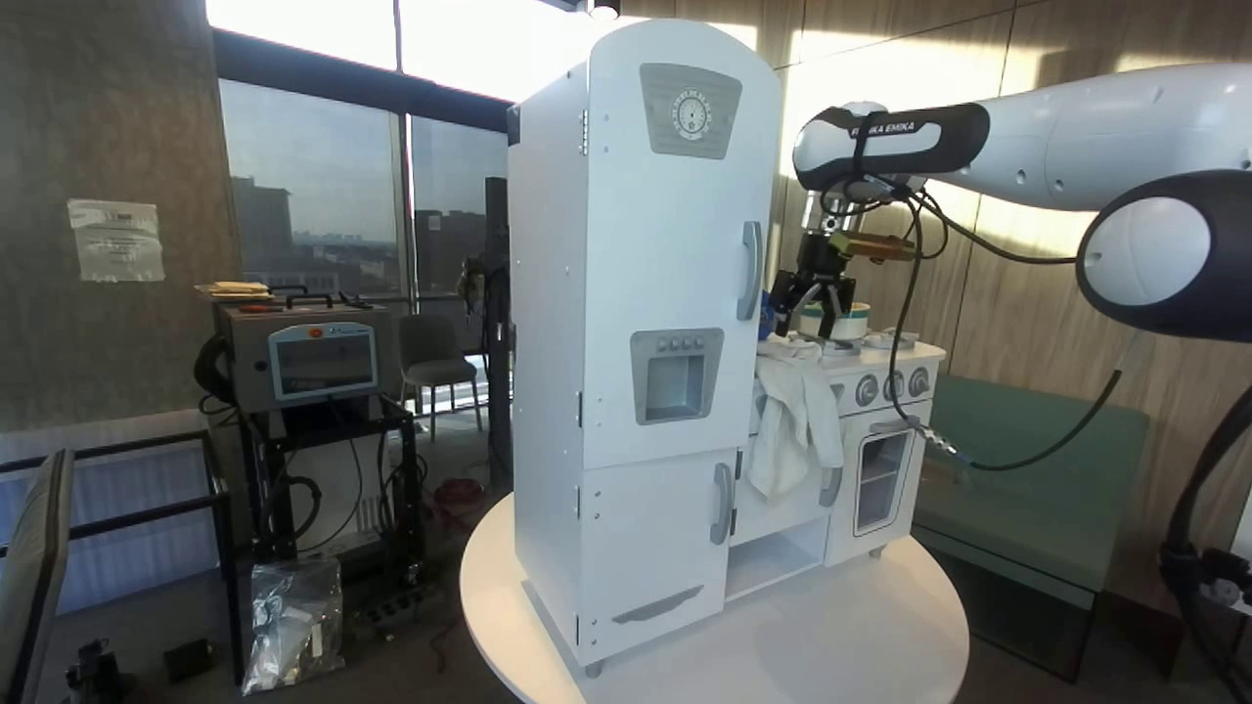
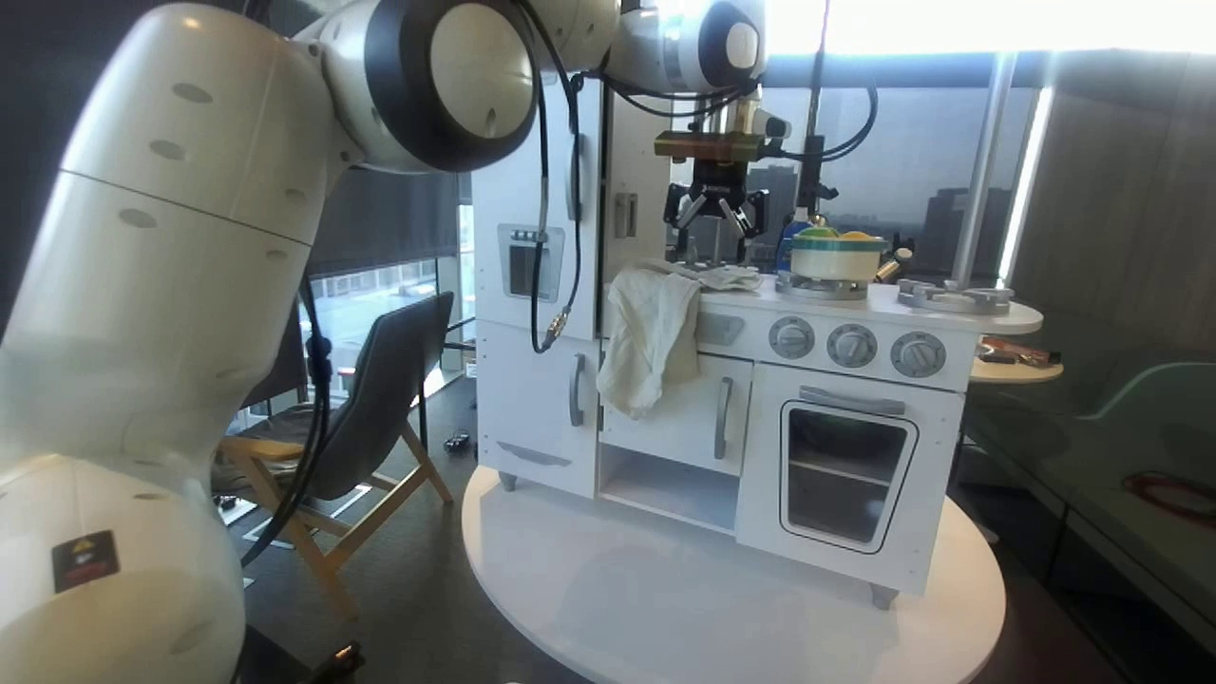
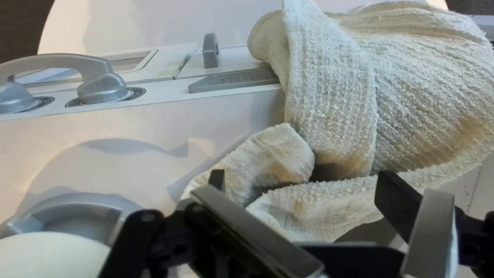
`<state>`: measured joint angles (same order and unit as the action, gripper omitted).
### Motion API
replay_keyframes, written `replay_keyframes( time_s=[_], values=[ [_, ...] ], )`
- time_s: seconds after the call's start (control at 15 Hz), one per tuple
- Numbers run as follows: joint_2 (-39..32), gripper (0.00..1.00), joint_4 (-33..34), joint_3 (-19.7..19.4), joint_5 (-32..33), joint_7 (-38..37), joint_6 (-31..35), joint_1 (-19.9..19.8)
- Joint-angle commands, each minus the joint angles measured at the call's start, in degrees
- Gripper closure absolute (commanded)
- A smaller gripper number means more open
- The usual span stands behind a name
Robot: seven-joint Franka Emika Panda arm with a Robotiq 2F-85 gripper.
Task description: Use the towel to wipe the sink
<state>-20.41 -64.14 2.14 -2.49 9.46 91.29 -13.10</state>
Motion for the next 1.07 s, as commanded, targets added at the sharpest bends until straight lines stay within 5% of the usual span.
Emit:
replay_keyframes(
  time_s=[0.0, 0.53, 0.6, 1.0],
  values=[
    [-2.5, 0.00, 2.2, 0.6, -1.1, 1.3, -0.5, -0.1],
    [-6.0, 0.00, 3.8, 2.8, -2.7, 4.8, -1.1, -0.3],
    [-6.2, 0.25, 4.1, 2.8, -2.4, 5.0, -1.1, -0.2],
    [-8.0, 0.66, 6.5, 3.1, -1.6, 5.3, -2.1, 0.1]
  ],
)
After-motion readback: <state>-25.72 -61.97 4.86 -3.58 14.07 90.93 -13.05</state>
